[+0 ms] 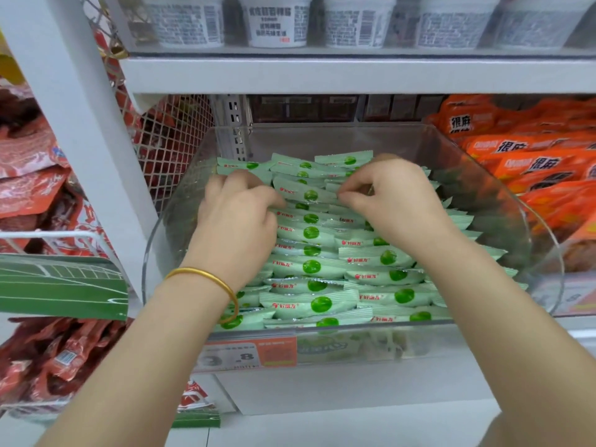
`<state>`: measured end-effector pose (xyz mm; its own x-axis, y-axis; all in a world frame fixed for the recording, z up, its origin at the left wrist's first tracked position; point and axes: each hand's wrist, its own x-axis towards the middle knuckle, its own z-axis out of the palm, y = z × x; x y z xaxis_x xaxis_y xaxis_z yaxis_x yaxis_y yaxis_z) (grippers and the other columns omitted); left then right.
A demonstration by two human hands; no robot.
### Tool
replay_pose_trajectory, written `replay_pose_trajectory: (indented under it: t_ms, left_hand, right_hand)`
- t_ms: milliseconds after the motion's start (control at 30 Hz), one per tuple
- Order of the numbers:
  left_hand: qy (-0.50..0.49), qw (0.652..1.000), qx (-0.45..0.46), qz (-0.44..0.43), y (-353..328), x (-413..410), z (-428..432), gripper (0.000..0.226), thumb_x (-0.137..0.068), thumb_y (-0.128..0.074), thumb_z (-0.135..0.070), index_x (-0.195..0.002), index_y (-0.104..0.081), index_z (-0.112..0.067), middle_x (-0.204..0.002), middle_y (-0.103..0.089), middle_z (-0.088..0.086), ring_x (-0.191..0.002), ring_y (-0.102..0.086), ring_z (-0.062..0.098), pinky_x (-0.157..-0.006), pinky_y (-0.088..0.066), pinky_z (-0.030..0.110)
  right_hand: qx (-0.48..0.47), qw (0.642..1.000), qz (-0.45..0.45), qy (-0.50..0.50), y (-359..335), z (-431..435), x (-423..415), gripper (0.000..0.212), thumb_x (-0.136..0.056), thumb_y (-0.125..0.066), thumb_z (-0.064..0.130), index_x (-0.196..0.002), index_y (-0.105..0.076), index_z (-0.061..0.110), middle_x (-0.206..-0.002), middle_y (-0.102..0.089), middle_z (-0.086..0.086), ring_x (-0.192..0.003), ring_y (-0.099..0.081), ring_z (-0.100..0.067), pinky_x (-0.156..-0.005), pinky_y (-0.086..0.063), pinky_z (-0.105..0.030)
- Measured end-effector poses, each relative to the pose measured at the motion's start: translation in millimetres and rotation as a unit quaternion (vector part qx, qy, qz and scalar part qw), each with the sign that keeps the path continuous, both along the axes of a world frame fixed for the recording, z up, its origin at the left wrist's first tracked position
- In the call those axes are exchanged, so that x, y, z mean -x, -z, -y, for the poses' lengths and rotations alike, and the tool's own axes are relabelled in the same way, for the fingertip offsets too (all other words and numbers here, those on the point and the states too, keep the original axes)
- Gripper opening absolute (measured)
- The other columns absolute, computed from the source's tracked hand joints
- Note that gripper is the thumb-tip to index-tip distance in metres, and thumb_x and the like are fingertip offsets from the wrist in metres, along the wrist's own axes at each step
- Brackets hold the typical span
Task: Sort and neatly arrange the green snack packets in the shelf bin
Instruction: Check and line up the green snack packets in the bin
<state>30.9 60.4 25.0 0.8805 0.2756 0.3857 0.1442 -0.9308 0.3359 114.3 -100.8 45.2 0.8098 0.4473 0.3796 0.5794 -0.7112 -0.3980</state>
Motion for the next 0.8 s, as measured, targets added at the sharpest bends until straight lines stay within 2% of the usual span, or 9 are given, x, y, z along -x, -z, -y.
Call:
replay_pose_trajectory:
  t_ms: [67, 233, 333, 433, 533, 633, 733, 767, 800]
  left_hand:
    - [-0.010, 1.000, 0.012, 0.014, -1, -7, -4, 0.029, -0.091, -0.049, -0.013, -0.112, -0.067, -0.020, -0.124, -0.052, 0.006, -0.121, -0.037, 0.031, -0.101, -0.026, 0.038]
    - [-0.022, 0.998, 0.018, -0.064, 4, -17, -6, 0.035, -0.092, -0.052, -0.031, -0.125, -0.058, -0.022, -0.135, -0.044, 0.004, -0.129, -0.030, 0.029, -0.106, -0.026, 0.041]
    - [-0.028, 0.996, 0.032, -0.076, 4, -19, -4, 0.039, -0.092, -0.052, -0.034, -0.129, -0.055, -0.024, -0.138, -0.042, 0.003, -0.131, -0.026, 0.027, -0.106, -0.024, 0.040]
    - [-0.032, 0.994, 0.059, -0.082, 5, -21, -5, 0.040, -0.090, -0.052, -0.033, -0.130, -0.053, -0.025, -0.140, -0.042, 0.003, -0.132, -0.026, 0.027, -0.107, -0.024, 0.038]
    - [-0.026, 0.995, 0.056, -0.082, 7, -23, -9, 0.047, -0.087, -0.054, -0.034, -0.133, -0.049, -0.024, -0.140, -0.044, 0.005, -0.133, -0.029, 0.028, -0.108, -0.023, 0.038]
    - [-0.030, 0.994, 0.087, -0.060, 4, -21, -8, 0.065, -0.084, -0.061, -0.029, -0.142, -0.032, -0.019, -0.139, -0.043, 0.010, -0.130, -0.031, 0.031, -0.106, -0.026, 0.037]
    - [0.009, 0.990, 0.138, 0.013, 0, -17, -6, 0.073, -0.082, -0.066, -0.025, -0.144, -0.027, -0.019, -0.134, -0.047, 0.004, -0.128, -0.038, 0.025, -0.102, -0.032, 0.030]
    - [0.031, 0.986, 0.158, 0.037, -2, -14, -3, 0.071, -0.083, -0.066, -0.025, -0.144, -0.029, -0.019, -0.129, -0.049, -0.003, -0.125, -0.041, 0.017, -0.098, -0.033, 0.023]
    - [0.054, 0.980, 0.184, 0.053, -7, -11, 1, 0.067, -0.084, -0.065, -0.024, -0.142, -0.032, -0.019, -0.122, -0.048, -0.009, -0.121, -0.042, 0.008, -0.092, -0.031, 0.013]
  right_hand:
    - [0.008, 1.000, -0.013, -0.005, 0, -6, -3, 0.011, -0.084, -0.064, 0.022, -0.086, -0.074, 0.024, -0.094, -0.063, -0.001, -0.096, -0.057, -0.025, -0.084, -0.048, -0.036]
    - [0.105, 0.994, -0.011, -0.017, 8, -29, -2, 0.013, -0.083, -0.065, 0.029, -0.090, -0.073, 0.022, -0.096, -0.064, -0.006, -0.102, -0.053, -0.027, -0.081, -0.048, -0.034]
    - [0.141, 0.990, 0.006, -0.005, 12, -34, -1, 0.016, -0.086, -0.063, 0.029, -0.097, -0.072, 0.020, -0.102, -0.059, -0.005, -0.110, -0.047, -0.027, -0.081, -0.044, -0.032]
    - [0.141, 0.990, 0.002, -0.007, 12, -35, -1, 0.014, -0.086, -0.063, 0.027, -0.094, -0.071, 0.020, -0.104, -0.058, -0.005, -0.110, -0.047, -0.027, -0.079, -0.043, -0.031]
    - [0.078, 0.997, -0.018, -0.011, 11, -34, 1, 0.007, -0.086, -0.063, 0.026, -0.085, -0.068, 0.023, -0.100, -0.060, -0.002, -0.101, -0.054, -0.027, -0.078, -0.047, -0.032]
    - [-0.039, 0.999, -0.019, -0.010, 4, -29, 0, 0.005, -0.086, -0.063, 0.026, -0.083, -0.067, 0.025, -0.096, -0.064, 0.000, -0.093, -0.058, -0.024, -0.081, -0.048, -0.036]
    - [-0.166, 0.986, -0.021, -0.021, -2, -19, 5, 0.005, -0.087, -0.063, 0.022, -0.087, -0.067, 0.021, -0.083, -0.062, 0.013, -0.080, -0.056, -0.002, -0.080, -0.044, -0.021]
    - [-0.210, 0.977, -0.029, -0.031, -3, -15, 8, 0.005, -0.087, -0.063, 0.020, -0.086, -0.067, 0.021, -0.078, -0.060, 0.017, -0.076, -0.055, 0.004, -0.077, -0.043, -0.013]
    - [-0.258, 0.964, -0.044, -0.043, -4, -11, 11, 0.006, -0.088, -0.063, 0.018, -0.084, -0.066, 0.021, -0.077, -0.059, 0.018, -0.076, -0.055, 0.005, -0.076, -0.044, -0.012]
